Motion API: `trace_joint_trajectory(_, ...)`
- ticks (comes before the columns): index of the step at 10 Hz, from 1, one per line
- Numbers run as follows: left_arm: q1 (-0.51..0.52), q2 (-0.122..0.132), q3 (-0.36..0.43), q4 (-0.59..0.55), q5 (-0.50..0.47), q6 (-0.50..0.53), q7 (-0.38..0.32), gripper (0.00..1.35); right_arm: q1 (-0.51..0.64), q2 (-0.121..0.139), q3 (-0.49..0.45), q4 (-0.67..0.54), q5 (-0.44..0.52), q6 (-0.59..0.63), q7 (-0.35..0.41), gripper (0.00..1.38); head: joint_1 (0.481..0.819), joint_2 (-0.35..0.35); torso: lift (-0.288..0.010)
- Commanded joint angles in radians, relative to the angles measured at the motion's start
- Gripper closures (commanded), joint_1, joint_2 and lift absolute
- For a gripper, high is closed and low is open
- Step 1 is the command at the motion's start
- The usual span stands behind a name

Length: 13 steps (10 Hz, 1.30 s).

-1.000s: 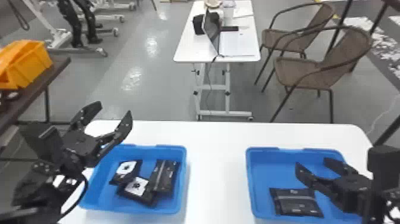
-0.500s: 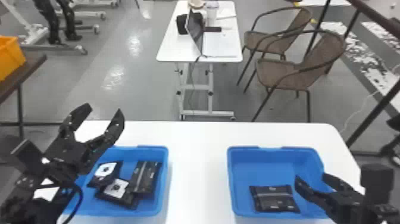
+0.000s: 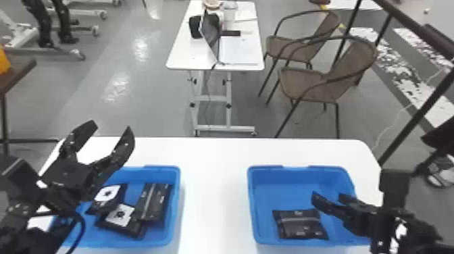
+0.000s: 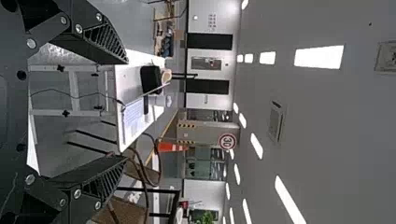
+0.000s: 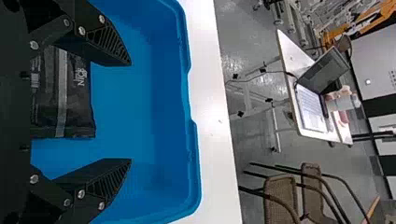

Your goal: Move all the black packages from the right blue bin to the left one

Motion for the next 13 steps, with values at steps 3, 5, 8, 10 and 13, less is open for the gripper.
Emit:
trace_joint_trajectory(3,0.0,-0.003,-0.002,0.0,-0.003,0.018,0.0,0.31,-0.121,-0.02,0.03,0.146,-0.012,0.078,-0.011,0.32,0.695,-0.008,-0.043)
trace_joint_trajectory(5,0.0,-0.003,-0.002,0.0,-0.001,0.024,0.0,0.31,-0.111,-0.047,0.067,0.167,-0.018,0.116,-0.011,0.31,0.695,-0.006,-0.043)
trace_joint_trajectory(8,0.005,-0.003,-0.002,0.0,-0.003,0.032,0.003,0.31,-0.078,-0.057,0.12,0.164,-0.08,0.172,-0.05,0.31,0.695,0.014,-0.043)
trace_joint_trajectory(10,0.005,-0.003,-0.003,0.001,-0.003,0.038,0.003,0.31,-0.08,-0.067,0.143,0.146,-0.095,0.213,-0.088,0.31,0.695,0.039,-0.043)
trace_joint_trajectory(13,0.011,-0.003,-0.002,0.004,0.002,0.038,0.015,0.31,-0.097,-0.064,0.142,0.173,-0.098,0.225,-0.103,0.93,0.695,0.041,-0.043)
